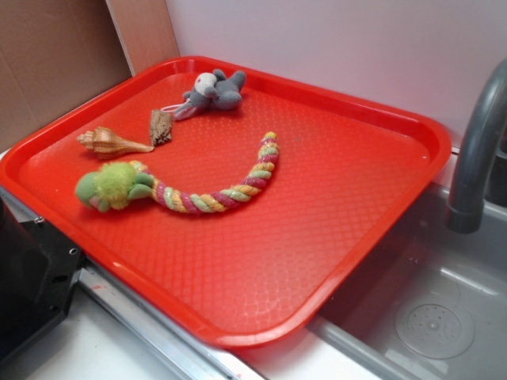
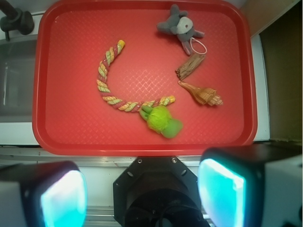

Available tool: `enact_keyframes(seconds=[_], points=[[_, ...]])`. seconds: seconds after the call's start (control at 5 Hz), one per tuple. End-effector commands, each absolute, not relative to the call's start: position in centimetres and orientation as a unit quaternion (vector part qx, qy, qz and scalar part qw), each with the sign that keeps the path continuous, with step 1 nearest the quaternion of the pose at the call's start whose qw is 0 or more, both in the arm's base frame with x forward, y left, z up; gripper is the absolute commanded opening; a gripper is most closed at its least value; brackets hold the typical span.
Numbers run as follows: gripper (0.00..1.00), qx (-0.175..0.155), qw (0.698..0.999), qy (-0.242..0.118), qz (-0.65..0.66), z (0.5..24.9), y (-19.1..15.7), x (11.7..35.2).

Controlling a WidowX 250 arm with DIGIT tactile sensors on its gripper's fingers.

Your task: Grab the shell.

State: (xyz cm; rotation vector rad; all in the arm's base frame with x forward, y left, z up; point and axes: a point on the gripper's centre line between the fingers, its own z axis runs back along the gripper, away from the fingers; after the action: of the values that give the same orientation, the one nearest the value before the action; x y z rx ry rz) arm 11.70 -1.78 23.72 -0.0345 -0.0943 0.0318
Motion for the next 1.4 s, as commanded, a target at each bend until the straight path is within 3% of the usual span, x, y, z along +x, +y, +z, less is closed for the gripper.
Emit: enact_keyframes(seconds=[0.0,0.4,0.8,1.2], points=[[1.0,-0.017,0.999,-0.047,0.016,23.7,-1.8,11.7],[1.0,-0.069,0.987,-0.08,-0.118,21.3,0.5,12.7],[1.0,-0.06,0.967,-0.049,-0.243,16.9,4.2,14.9],[1.0,-0.042,0.954,-0.045,-0.295,13.8,6.5,16.1]])
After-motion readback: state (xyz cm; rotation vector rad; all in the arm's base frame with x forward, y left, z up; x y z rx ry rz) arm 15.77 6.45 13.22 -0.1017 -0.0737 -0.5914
